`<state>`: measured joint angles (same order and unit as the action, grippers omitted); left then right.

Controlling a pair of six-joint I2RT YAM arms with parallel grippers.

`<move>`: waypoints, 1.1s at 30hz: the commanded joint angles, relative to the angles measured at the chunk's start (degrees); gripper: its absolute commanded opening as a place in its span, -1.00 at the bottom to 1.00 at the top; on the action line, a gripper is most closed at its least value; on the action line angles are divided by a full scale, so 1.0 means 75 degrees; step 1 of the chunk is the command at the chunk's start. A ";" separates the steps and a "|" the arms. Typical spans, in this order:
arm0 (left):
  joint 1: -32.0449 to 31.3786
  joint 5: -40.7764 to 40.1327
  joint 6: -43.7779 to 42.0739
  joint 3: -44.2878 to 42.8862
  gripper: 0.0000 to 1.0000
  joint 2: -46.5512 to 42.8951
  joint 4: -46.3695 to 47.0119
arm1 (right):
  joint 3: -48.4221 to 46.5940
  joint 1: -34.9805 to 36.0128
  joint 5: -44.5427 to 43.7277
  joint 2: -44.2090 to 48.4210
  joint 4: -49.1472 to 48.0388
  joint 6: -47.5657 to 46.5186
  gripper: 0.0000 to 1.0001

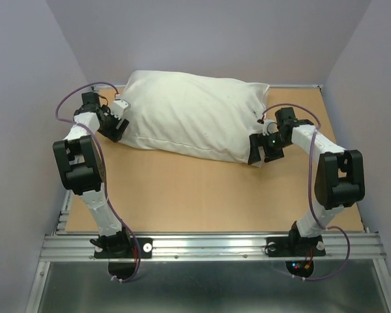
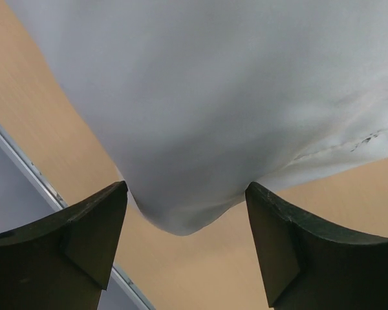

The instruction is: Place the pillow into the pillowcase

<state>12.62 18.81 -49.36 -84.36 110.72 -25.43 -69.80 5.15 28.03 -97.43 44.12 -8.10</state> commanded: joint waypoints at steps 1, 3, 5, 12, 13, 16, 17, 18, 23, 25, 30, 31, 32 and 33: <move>0.0262 -0.0012 -0.0344 0.0032 0.70 -0.0289 -0.0159 | 0.0632 0.0133 -0.0479 0.0310 -0.0409 0.0294 0.93; 0.0483 0.0198 -0.0379 0.0056 0.70 -0.0336 -0.0242 | 0.0880 0.0146 -0.0585 0.0334 -0.0817 0.0400 0.83; 0.0613 0.0363 -0.0472 0.0091 0.70 -0.0383 -0.0371 | 0.0963 0.0146 -0.0760 0.0252 -0.1158 0.0458 0.65; 0.0720 0.1077 -0.0790 -0.0107 0.70 -0.0033 -0.0558 | 0.0085 -0.0052 -0.0785 0.0204 -0.1242 0.0482 -0.99; 0.0685 0.1299 -0.0812 -0.0143 0.71 0.0026 -0.0582 | 0.0014 -0.0111 -0.0692 0.0414 -0.1230 0.0505 -0.99; 0.0579 0.1675 -0.0953 0.0008 0.70 0.0016 -0.0419 | -0.0279 -0.0392 -0.0399 0.0767 -0.1195 0.0564 -0.99; 0.0498 0.1919 -0.1069 0.0067 0.70 0.0004 -0.0383 | -0.0326 -0.0451 -0.0340 0.0953 -0.1195 0.0587 -0.99; 0.0416 0.1945 -0.1070 0.0137 0.68 -0.0008 -0.0336 | -0.0384 -0.0475 -0.0304 0.1036 -0.1172 0.0611 -0.99; 0.0250 0.2144 -0.0428 0.0092 -0.46 -0.0090 0.0167 | -0.1005 -0.0651 -0.0362 0.1388 -0.1160 0.0939 -0.99; 0.0332 0.2343 0.0170 -0.0223 -0.89 -0.0393 0.0343 | -0.1309 -0.0860 -0.0514 0.1552 -0.1171 0.1056 -0.99; 0.0414 0.2906 0.1435 -0.1266 -1.00 -0.1109 0.0589 | -0.3019 -0.1505 -0.0866 0.1541 -0.1206 0.1582 -0.99; 0.0484 0.3069 0.2006 -0.1616 -1.00 -0.1353 0.0799 | -0.3683 -0.1773 -0.0948 0.1460 -0.1241 0.1653 -0.99; 0.0520 0.3070 0.2278 -0.1759 -1.00 -0.1472 0.0952 | -0.3689 -0.1892 -0.0983 0.1401 -0.1242 0.1712 -0.99; 0.0532 0.3094 0.2501 -0.1888 -1.00 -0.1612 0.1104 | -0.4409 -0.2009 -0.1007 0.1342 -0.1265 0.1771 -0.99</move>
<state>14.83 39.31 -40.47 -91.13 108.57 -25.21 -88.60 -4.64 24.69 -88.36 38.98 2.35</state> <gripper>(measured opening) 0.052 0.022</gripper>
